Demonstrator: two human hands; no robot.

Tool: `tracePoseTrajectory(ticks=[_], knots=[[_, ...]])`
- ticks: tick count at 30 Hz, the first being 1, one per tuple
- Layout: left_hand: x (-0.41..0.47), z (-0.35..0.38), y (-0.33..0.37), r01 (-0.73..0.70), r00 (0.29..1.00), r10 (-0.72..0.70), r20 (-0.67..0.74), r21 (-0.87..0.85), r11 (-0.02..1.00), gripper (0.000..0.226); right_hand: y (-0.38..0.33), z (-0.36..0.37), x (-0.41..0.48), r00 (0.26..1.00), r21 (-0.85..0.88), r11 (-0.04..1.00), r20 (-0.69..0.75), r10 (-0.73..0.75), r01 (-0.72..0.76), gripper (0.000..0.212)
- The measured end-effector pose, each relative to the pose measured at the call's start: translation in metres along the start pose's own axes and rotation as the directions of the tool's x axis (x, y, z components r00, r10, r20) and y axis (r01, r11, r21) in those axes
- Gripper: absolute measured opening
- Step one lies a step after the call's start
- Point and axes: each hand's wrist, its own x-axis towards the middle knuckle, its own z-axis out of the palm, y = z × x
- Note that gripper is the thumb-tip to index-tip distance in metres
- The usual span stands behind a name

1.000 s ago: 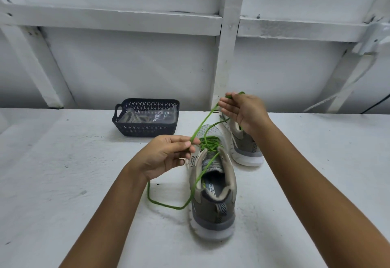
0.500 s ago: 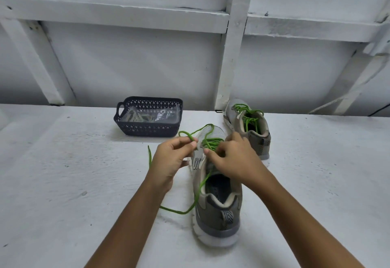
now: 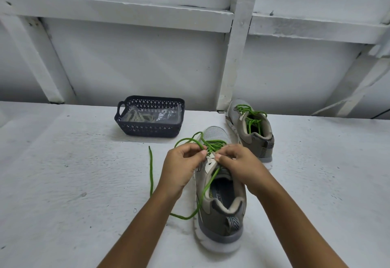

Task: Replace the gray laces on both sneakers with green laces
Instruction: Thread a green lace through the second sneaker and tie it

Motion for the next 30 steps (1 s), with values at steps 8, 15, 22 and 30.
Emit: tracePoseTrajectory(ticks=[8,15,22,30], knots=[[0.002,0.001,0.000,-0.036,0.999,0.034,0.036,0.053,0.998,0.025,0.009,0.001,0.002,1.000,0.028,0.999,0.004,-0.023,0.023,0.028],[0.001,0.001,0.000,-0.069,0.997,0.060,0.058,0.167,0.983,0.014,0.006,0.001,0.000,1.000,0.065,0.998,-0.004,-0.009,0.009,0.023],[-0.003,0.005,-0.006,-0.238,0.966,0.259,0.012,0.434,0.869,0.012,0.004,0.004,-0.002,0.995,0.067,0.995,-0.062,0.081,-0.077,0.021],[-0.019,0.007,-0.011,-0.355,0.925,0.370,0.086,0.539,0.764,0.023,0.011,0.001,-0.002,1.000,-0.175,0.984,0.007,0.016,-0.014,0.015]])
